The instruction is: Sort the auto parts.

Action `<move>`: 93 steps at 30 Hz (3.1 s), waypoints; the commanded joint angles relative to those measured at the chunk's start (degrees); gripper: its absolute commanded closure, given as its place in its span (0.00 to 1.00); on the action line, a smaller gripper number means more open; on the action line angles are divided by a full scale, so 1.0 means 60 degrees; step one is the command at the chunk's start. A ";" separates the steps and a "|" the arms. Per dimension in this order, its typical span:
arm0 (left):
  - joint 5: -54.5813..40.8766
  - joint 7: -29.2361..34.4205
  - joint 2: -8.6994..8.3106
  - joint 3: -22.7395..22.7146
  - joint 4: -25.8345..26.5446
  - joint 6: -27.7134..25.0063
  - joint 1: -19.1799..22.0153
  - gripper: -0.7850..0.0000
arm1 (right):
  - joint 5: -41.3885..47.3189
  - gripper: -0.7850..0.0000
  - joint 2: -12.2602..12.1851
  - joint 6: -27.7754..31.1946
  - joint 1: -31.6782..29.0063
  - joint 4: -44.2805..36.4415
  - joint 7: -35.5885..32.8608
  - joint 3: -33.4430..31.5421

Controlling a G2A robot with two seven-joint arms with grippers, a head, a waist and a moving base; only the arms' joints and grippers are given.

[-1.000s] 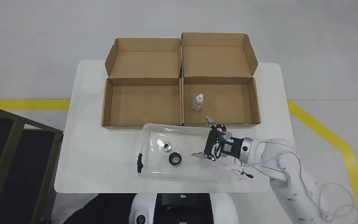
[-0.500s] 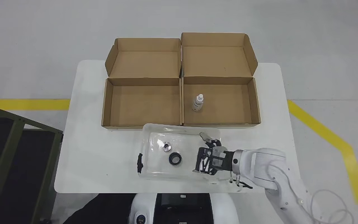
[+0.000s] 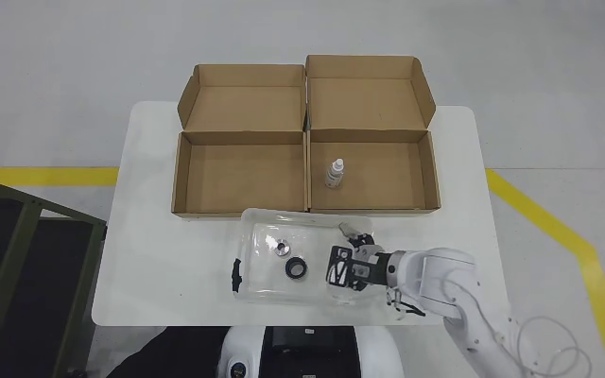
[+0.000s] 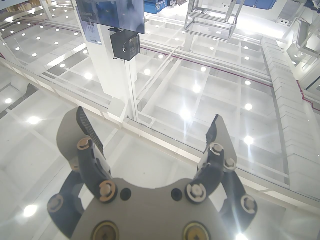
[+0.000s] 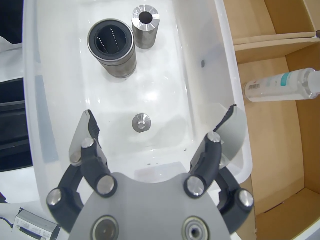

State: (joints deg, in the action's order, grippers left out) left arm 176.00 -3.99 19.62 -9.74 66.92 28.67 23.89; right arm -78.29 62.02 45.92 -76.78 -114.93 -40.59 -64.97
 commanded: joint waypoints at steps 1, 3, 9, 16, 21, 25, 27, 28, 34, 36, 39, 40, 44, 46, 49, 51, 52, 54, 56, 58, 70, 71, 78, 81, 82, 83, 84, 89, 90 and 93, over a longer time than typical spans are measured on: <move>0.0000 0.0000 0.0000 0.0000 0.0000 0.0000 0.0000 0.00 | -0.0040 0.09 -0.0005 -0.0022 0.0018 -0.0009 -0.0141 0.0063; 0.0000 0.0000 0.0000 0.0000 0.0000 0.0000 0.0000 0.00 | -0.0043 0.16 -0.0009 -0.0039 0.0053 0.0011 -0.0291 0.0137; 0.0000 0.0000 0.0000 0.0000 0.0000 0.0000 0.0000 0.00 | 0.0018 0.22 -0.0005 -0.0088 0.0229 0.0148 -0.0732 0.0397; 0.0000 0.0000 0.0000 0.0000 0.0000 0.0000 0.0000 0.00 | -0.0030 0.40 0.0010 -0.0291 0.0393 0.0204 -0.1135 0.0704; 0.0000 0.0000 0.0000 0.0000 0.0000 0.0000 0.0000 0.00 | -0.0072 0.50 0.0024 -0.0324 0.0521 0.0305 -0.1423 0.0964; 0.0000 0.0000 0.0000 0.0000 0.0000 0.0000 0.0000 0.00 | -0.0025 0.52 0.0030 -0.0350 0.0624 0.0376 -0.1615 0.1095; 0.0000 0.0000 0.0000 0.0000 0.0000 0.0000 0.0000 0.00 | -0.0008 0.54 0.0032 -0.0383 0.0668 0.0404 -0.1697 0.1147; 0.0000 0.0000 0.0000 0.0000 0.0000 0.0000 0.0000 0.00 | -0.0010 0.55 0.0032 -0.0383 0.0694 0.0418 -0.1744 0.1176; 0.0000 0.0000 0.0000 0.0000 0.0000 0.0000 0.0000 0.00 | -0.0005 0.71 0.0044 -0.0422 0.0855 0.0517 -0.1909 0.1362; 0.0000 0.0000 0.0000 0.0000 0.0000 0.0000 0.0000 0.00 | -0.0029 0.82 0.0046 -0.0415 0.0902 0.0517 -0.1930 0.1422; 0.0000 0.0000 0.0000 0.0000 0.0000 0.0000 0.0000 0.00 | -0.0049 1.00 0.0046 -0.0438 0.0954 0.0477 -0.1943 0.1476; 0.0000 0.0000 0.0000 0.0000 0.0000 0.0000 0.0000 0.00 | -0.0054 1.00 0.0044 -0.0454 0.0966 0.0442 -0.1928 0.1480; 0.0000 0.0000 0.0000 0.0000 0.0000 0.0000 0.0000 0.00 | -0.0056 1.00 0.0021 -0.0472 0.0950 0.0229 -0.1774 0.1428; 0.0000 0.0000 0.0000 0.0000 0.0000 0.0000 0.0000 0.00 | -0.0019 1.00 0.0000 -0.0488 0.0876 0.0083 -0.1602 0.1359; 0.0000 0.0000 0.0000 0.0000 0.0000 0.0000 0.0000 0.00 | -0.0001 1.00 -0.0043 -0.0520 0.0722 -0.0165 -0.1287 0.1194; 0.0000 0.0000 0.0000 0.0000 0.0000 0.0000 0.0000 0.00 | -0.0010 1.00 -0.0075 -0.0593 0.0594 -0.0351 -0.1030 0.1043; 0.0000 0.0000 0.0000 0.0000 0.0000 0.0000 0.0000 0.00 | -0.0027 1.00 -0.0092 -0.0642 0.0523 -0.0446 -0.0887 0.0958; 0.0000 0.0000 0.0000 0.0000 0.0000 0.0000 0.0000 0.00 | -0.0057 1.00 -0.0126 -0.0725 0.0372 -0.0620 -0.0551 0.0781; 0.0000 0.0000 0.0000 0.0000 0.0000 0.0000 0.0000 0.00 | -0.0072 1.00 -0.0159 -0.0753 0.0229 -0.0751 -0.0179 0.0617; 0.0000 0.0000 0.0000 0.0000 0.0000 0.0000 0.0000 0.00 | -0.0128 1.00 -0.0188 -0.0796 0.0107 -0.0849 0.0201 0.0464; 0.0000 0.0000 0.0000 0.0000 0.0000 0.0000 0.0000 0.00 | 0.0533 1.00 -0.0197 -0.1204 -0.0259 -0.0617 0.3556 -0.0005; 0.0000 0.0000 0.0000 0.0000 0.0000 0.0000 0.0000 0.00 | 0.0661 1.00 -0.0193 -0.1208 -0.0240 -0.0564 0.3758 -0.0045; 0.0000 0.0000 0.0000 0.0000 0.0000 0.0000 0.0000 0.00 | 0.1516 1.00 -0.0163 -0.1100 -0.0024 -0.0406 0.4924 -0.0259; 0.0000 0.0000 0.0000 0.0000 0.0000 0.0000 0.0000 0.00 | 0.1843 1.00 -0.0146 -0.1102 0.0114 -0.0473 0.5262 -0.0354; 0.0000 0.0000 0.0000 0.0000 0.0000 0.0000 0.0000 0.00 | 0.1923 1.00 -0.0140 -0.1116 0.0168 -0.0501 0.5353 -0.0383; 0.0000 0.0000 0.0000 0.0000 0.0000 0.0000 0.0000 0.00 | 0.2015 1.00 -0.0134 -0.1105 0.0220 -0.0528 0.5439 -0.0394; 0.0000 0.0000 0.0000 0.0000 0.0000 0.0000 0.0000 0.00 | 0.2072 1.00 -0.0127 -0.1098 0.0262 -0.0518 0.5538 -0.0397; 0.0000 0.0000 0.0000 0.0000 0.0000 0.0000 0.0000 0.00 | 0.2366 1.00 -0.0077 -0.1163 0.0639 -0.0577 0.6047 -0.0452; 0.0000 0.0000 0.0000 0.0000 0.0000 0.0000 0.0000 0.00 | 0.2474 1.00 -0.0063 -0.1213 0.0710 -0.0599 0.6202 -0.0477; 0.0000 0.0000 0.0000 0.0000 0.0000 0.0000 0.0000 0.00 | 0.2749 1.00 -0.0029 -0.1399 0.0900 -0.0608 0.6615 -0.0618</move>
State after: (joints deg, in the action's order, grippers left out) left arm 176.00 -3.99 19.62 -9.74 66.92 28.67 23.89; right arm -62.37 61.79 37.88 -71.70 -118.57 -1.75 -68.37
